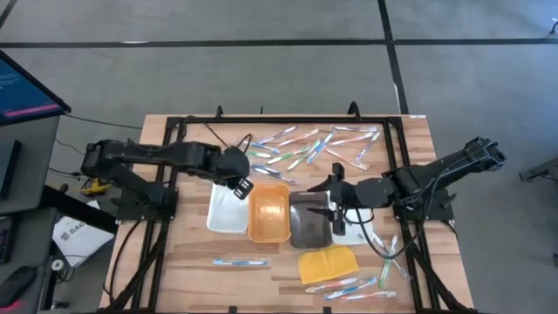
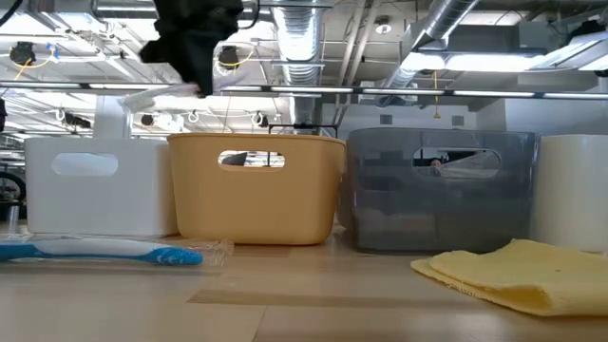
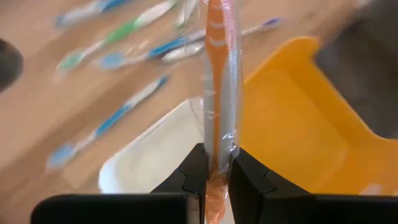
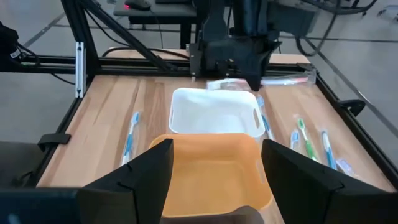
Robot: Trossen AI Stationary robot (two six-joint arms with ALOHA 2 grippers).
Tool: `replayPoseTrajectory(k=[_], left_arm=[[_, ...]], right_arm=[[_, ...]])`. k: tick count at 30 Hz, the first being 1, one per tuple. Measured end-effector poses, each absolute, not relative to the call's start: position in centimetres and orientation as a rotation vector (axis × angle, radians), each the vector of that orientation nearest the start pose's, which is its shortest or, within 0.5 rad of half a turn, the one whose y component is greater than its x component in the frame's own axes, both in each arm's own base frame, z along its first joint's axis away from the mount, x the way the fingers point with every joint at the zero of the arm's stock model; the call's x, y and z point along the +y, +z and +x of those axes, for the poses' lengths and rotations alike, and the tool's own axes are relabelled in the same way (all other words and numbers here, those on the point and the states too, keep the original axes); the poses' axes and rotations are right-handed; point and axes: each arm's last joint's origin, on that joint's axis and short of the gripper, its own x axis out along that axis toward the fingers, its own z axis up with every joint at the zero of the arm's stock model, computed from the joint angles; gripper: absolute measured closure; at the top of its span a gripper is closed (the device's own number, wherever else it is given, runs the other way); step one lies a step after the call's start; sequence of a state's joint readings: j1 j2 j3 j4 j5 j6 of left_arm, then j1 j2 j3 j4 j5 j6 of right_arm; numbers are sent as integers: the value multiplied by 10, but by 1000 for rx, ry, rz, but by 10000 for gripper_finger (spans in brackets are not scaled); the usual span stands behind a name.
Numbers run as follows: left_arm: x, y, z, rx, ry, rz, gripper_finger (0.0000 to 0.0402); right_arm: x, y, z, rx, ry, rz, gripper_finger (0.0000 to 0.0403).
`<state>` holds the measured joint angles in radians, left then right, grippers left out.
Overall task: Pick & Place Toothbrushes
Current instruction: Put the orange toothbrush into the left white bin
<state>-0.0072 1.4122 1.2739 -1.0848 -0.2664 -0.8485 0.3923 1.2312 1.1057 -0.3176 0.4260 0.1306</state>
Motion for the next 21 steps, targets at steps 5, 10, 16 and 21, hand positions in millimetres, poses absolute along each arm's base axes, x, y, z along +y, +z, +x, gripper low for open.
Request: replayPoseTrajectory(k=[5, 10, 16, 21], left_arm=[[9, 304, 259, 1006, 724, -655, 358], [1, 301, 262, 1072, 625, -623, 370], [-9, 288, 268, 1160, 600, -563, 371], [-10, 267, 277, 1251, 605, -548, 371]], right_arm=[[91, 341, 252, 403, -57, -45, 163], [92, 341, 252, 403, -57, -45, 163], [92, 341, 252, 403, -57, -45, 163], [92, 341, 252, 404, -57, -45, 163]])
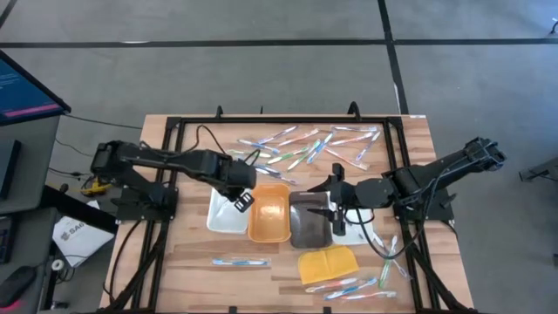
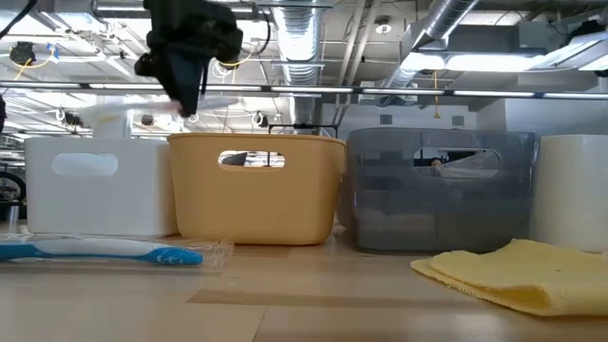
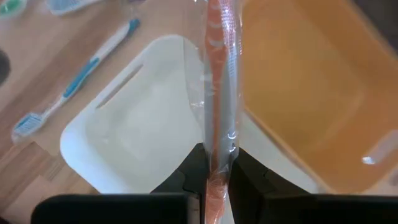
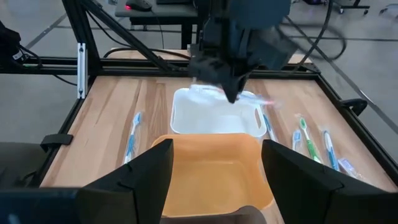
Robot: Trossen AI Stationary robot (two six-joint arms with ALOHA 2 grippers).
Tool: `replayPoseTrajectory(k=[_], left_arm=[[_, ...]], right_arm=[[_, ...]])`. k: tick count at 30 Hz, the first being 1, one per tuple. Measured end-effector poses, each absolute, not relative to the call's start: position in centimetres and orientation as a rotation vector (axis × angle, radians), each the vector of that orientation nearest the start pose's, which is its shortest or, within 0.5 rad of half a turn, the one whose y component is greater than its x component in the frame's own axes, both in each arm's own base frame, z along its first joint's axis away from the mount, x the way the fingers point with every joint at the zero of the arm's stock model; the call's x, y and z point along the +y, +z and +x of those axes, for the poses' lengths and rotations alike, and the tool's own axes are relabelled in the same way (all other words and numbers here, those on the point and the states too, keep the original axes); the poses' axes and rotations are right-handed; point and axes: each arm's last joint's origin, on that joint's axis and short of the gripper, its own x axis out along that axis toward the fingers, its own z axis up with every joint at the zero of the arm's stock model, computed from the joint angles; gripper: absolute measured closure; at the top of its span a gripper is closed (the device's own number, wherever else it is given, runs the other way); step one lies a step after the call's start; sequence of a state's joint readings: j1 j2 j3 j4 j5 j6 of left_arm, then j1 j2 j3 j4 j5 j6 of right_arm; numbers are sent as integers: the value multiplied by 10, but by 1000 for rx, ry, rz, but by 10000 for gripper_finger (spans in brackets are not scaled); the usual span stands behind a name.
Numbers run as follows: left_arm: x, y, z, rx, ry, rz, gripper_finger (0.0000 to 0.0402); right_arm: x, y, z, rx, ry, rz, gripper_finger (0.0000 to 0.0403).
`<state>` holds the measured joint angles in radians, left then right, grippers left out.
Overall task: Pick & Place Toothbrushes
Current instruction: Put the orange toothbrush into the left white bin
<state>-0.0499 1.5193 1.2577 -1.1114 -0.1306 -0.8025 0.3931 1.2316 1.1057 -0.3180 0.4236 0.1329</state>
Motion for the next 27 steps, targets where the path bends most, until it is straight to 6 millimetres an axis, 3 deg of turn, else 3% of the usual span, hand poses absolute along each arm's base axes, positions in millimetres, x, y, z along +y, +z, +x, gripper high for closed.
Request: replayPoseTrajectory(k=[8, 27], left_arm=[[-5, 242, 276, 1337, 648, -543, 388], [-17, 240, 278, 1348, 592, -528, 388]], right_arm=[[91, 341, 252, 405, -57, -45, 163], [91, 340, 251, 415, -62, -25, 163]])
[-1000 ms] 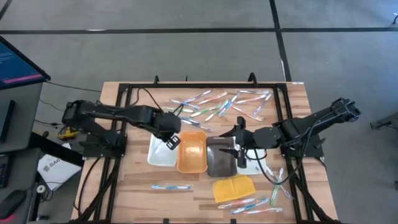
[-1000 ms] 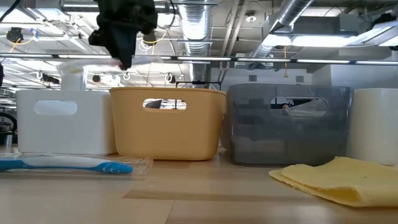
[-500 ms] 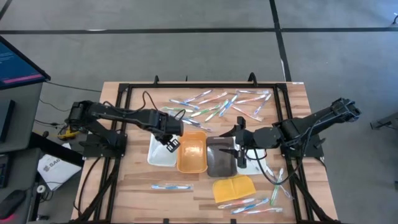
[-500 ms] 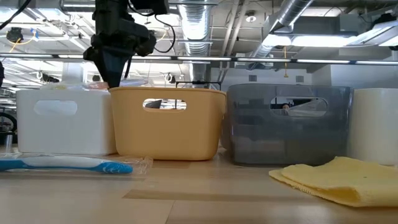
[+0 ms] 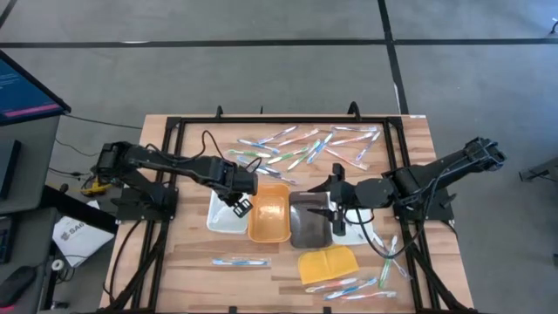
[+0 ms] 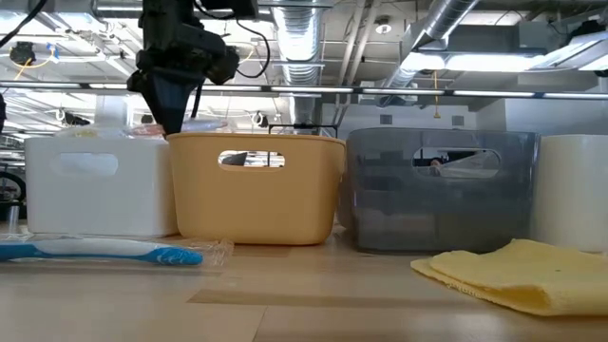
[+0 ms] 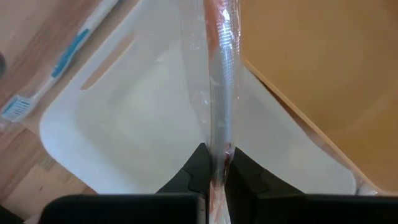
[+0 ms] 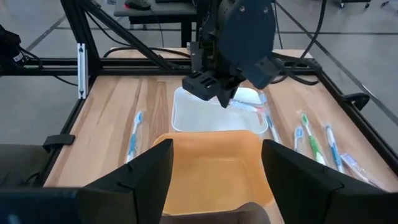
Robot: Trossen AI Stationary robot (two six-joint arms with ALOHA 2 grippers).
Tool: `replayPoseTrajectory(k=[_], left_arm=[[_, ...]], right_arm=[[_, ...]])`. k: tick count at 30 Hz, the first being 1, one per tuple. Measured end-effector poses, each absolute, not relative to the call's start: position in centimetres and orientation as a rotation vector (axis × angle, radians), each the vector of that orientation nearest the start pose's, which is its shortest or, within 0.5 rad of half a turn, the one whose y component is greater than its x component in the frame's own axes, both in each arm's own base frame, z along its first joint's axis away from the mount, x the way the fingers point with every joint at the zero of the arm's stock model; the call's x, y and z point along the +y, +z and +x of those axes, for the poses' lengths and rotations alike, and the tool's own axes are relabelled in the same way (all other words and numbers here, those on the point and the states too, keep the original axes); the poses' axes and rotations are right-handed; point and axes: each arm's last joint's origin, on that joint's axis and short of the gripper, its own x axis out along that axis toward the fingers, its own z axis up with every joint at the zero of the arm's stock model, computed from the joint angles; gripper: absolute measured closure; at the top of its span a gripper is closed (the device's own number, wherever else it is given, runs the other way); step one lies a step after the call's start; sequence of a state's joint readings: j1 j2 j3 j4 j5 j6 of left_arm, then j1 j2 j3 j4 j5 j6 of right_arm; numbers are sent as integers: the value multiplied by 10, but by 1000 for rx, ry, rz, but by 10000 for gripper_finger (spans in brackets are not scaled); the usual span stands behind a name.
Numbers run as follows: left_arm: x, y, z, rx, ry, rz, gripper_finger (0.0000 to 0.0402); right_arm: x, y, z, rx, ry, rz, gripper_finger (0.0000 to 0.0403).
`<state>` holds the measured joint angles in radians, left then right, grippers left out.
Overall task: Pick & Place Toothbrushes
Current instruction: Put the orange toothbrush into the left white bin
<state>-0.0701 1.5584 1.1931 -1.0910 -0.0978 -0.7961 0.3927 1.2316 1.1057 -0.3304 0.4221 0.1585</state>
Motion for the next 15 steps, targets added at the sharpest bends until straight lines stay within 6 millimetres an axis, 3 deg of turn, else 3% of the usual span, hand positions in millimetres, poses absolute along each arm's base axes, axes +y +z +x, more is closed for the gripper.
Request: replayPoseTrajectory(k=[9, 15], left_arm=[[-27, 240, 278, 1330, 596, -543, 388], [-26, 221, 269, 1386, 630, -542, 388]], right_arm=[[91, 339, 251, 417, -62, -26, 163], [91, 339, 251, 417, -62, -26, 163]])
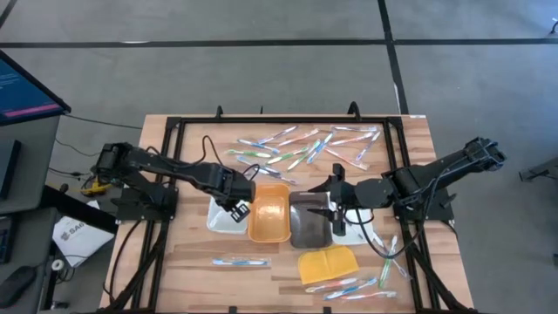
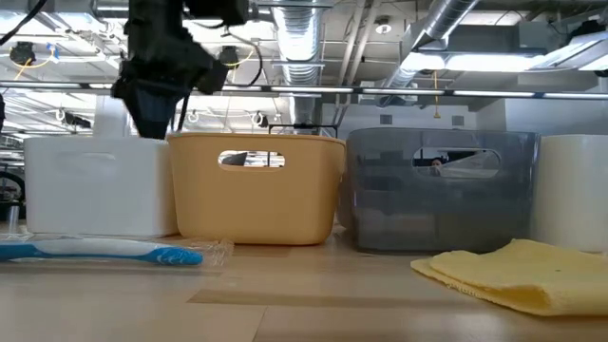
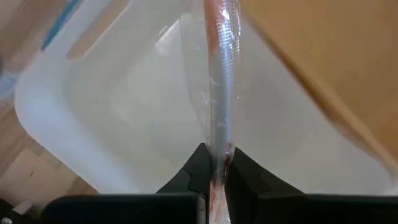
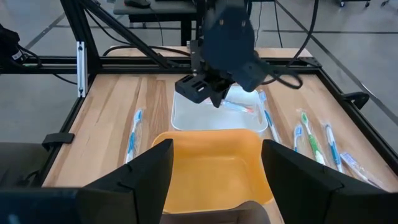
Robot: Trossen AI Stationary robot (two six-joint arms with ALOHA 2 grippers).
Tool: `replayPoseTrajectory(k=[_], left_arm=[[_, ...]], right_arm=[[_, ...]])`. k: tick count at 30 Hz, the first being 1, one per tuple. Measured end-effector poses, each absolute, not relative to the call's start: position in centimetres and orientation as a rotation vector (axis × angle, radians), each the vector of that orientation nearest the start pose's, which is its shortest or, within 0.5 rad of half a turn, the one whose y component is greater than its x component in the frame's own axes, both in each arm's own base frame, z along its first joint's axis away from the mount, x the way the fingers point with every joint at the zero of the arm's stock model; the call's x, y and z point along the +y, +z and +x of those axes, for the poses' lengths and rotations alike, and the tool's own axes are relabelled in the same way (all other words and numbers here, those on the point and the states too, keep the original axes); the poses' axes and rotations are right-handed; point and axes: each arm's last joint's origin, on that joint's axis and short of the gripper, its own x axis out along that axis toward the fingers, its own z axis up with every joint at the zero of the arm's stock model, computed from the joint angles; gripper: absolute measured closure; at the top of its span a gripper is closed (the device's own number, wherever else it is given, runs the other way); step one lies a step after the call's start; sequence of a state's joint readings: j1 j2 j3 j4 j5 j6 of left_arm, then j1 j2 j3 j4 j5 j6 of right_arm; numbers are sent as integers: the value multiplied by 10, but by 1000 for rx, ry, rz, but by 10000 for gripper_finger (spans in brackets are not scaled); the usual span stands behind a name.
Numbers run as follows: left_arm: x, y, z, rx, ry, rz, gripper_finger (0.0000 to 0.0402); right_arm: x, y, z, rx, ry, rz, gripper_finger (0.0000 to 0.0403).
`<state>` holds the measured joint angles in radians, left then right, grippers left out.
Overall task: Pick & Place Toothbrushes
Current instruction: Put the orange toothbrush into the left white bin
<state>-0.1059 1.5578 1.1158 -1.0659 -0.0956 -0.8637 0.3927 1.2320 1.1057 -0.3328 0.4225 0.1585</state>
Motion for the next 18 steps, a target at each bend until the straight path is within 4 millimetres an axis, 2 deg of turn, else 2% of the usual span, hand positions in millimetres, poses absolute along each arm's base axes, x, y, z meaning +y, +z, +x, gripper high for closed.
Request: replayPoseTrajectory(k=[6, 18], left_arm=[[-23, 203, 261, 1427, 640, -550, 388], [-24, 199, 262, 1426, 590, -565, 353]], right_arm=[[91, 339, 252, 418, -63, -26, 163], [91, 339, 252, 417, -64, -26, 163]])
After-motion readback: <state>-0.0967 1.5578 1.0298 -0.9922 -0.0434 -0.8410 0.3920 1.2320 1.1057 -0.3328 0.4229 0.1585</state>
